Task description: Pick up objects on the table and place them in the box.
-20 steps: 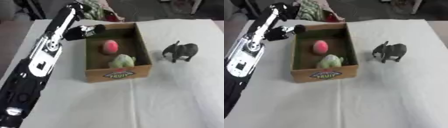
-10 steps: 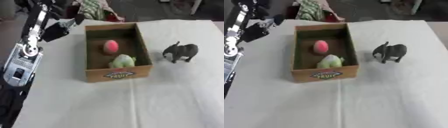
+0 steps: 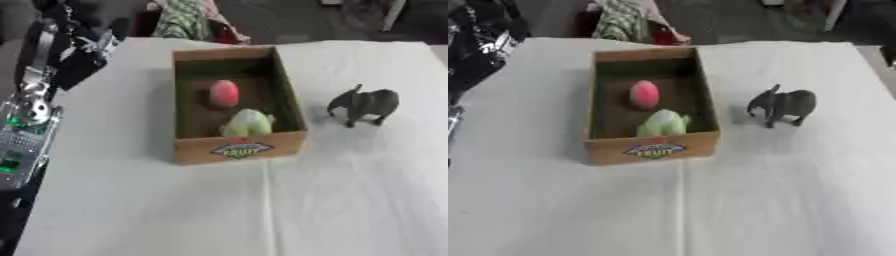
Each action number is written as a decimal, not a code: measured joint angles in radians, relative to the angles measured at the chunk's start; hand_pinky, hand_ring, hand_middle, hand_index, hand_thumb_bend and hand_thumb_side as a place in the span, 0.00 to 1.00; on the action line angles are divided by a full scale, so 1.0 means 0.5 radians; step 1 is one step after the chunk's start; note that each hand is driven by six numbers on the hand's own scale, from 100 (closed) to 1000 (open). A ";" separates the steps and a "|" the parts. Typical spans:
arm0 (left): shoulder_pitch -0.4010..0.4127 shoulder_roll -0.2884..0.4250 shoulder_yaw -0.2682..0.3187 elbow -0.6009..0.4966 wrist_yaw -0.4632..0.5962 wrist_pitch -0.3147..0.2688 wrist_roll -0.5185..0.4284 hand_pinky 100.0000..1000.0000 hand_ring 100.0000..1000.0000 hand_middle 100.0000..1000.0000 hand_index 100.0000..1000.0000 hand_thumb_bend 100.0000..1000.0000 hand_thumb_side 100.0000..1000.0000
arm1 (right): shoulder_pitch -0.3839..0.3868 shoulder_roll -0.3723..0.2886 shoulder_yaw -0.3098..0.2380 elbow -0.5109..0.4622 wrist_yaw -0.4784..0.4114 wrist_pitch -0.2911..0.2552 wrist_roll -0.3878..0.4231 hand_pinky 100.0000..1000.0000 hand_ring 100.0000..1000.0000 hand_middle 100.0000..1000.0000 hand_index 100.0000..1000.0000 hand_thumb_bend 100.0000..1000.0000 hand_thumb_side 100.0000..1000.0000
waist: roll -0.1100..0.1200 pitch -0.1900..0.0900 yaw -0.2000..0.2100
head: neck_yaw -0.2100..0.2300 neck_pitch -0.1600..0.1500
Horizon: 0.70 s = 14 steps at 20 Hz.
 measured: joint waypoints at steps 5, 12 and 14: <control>0.030 0.010 0.023 -0.011 0.105 0.001 0.040 0.54 0.55 0.56 0.75 0.55 0.59 | -0.070 0.002 0.037 0.141 0.148 -0.076 0.082 0.72 0.81 0.80 0.85 0.38 0.14 | -0.002 0.000 0.016 | -0.007 0.000; 0.056 0.013 0.042 -0.024 0.160 0.004 0.061 0.53 0.54 0.56 0.74 0.54 0.58 | -0.148 0.043 0.080 0.270 0.317 -0.147 0.142 0.73 0.81 0.81 0.85 0.39 0.17 | -0.004 0.000 0.027 | -0.017 0.000; 0.061 0.013 0.047 -0.029 0.169 0.004 0.065 0.53 0.54 0.55 0.74 0.54 0.58 | -0.173 0.062 0.094 0.303 0.357 -0.163 0.154 0.73 0.81 0.80 0.85 0.41 0.15 | -0.004 0.000 0.028 | -0.018 0.000</control>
